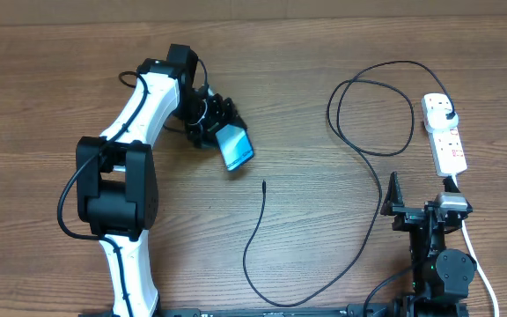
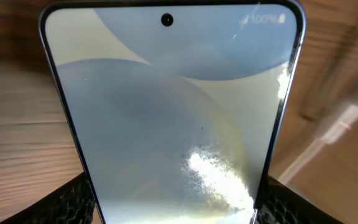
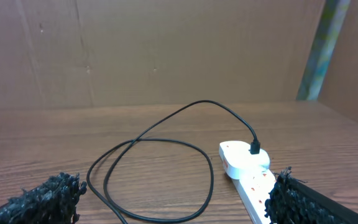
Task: Plug charger to phone and switch on socket
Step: 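Lift the phone upright with the left gripper, then carry the upright phone rightward toward the table center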
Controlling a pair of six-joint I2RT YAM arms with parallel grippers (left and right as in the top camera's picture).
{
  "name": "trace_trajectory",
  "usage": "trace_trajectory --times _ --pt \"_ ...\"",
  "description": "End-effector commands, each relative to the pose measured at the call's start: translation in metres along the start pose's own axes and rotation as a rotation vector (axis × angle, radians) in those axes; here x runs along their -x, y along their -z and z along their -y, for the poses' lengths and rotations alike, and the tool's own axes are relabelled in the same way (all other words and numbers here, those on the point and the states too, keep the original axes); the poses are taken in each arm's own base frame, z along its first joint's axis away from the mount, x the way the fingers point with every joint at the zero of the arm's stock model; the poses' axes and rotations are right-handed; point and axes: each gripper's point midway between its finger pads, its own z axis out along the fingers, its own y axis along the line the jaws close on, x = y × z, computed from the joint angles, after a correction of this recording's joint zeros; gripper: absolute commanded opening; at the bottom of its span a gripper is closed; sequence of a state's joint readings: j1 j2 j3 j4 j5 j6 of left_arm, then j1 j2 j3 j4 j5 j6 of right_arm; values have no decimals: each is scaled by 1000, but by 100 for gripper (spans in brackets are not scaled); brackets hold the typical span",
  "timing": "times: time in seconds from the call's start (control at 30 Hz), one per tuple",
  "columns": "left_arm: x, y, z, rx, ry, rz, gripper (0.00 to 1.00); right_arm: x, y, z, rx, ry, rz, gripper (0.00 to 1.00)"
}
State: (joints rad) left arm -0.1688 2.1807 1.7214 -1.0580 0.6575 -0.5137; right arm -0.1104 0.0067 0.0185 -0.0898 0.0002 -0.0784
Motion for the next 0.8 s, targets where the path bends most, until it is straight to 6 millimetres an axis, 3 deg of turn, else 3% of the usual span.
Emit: trace_trajectory --times 0.0,0.47,0.77 --pt "-15 9 48 -251 -29 -111 4 -3 -1 0 -2 2 -2 100" --pt "-43 41 100 -578 104 -344 4 -3 -1 0 -2 1 -2 100" --pt "-48 63 112 -682 224 -462 4 -3 -1 0 -2 2 -2 100"
